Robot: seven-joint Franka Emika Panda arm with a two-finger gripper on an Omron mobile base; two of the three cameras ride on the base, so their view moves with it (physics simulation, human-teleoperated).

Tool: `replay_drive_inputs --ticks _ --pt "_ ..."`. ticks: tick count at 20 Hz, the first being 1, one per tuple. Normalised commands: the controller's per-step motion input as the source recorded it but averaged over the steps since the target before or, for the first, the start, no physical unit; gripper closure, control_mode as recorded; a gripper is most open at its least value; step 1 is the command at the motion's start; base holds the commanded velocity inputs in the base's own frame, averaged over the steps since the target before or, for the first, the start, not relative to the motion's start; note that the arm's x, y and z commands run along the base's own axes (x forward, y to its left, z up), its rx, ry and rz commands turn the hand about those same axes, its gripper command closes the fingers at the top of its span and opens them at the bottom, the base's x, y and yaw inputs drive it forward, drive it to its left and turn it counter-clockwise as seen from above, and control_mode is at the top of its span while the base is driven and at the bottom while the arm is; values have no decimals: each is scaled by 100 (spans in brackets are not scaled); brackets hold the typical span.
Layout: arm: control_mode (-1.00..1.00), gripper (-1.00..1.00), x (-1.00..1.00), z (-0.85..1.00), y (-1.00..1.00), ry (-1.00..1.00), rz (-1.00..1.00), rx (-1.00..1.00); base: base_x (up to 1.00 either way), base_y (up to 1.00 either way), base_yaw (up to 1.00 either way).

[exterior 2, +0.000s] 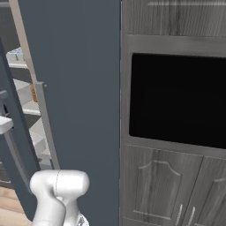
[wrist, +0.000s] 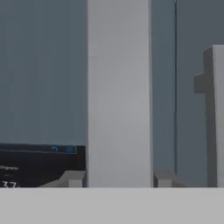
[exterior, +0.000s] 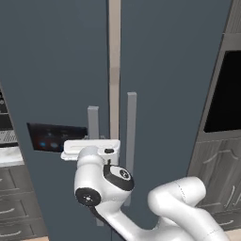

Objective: Open the freezer door, pick up the ice cube tray from the freezer, and place it on the dining counter.

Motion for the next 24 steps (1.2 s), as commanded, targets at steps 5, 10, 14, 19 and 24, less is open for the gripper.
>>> replay_drive_inputs --ticks 5,10,14,19,24 --pt "-100 100 -31 0 28 5 0 0 0 0 0" --pt "-100 100 -28 0 29 3 0 0 0 0 0" --pt "-100 100 -26 0 30 4 0 -1 0 0 0" --pt "-100 100 -26 0 33 4 0 -2 0 0 0" --pt "-100 100 -33 0 37 3 0 -3 0 0 0"
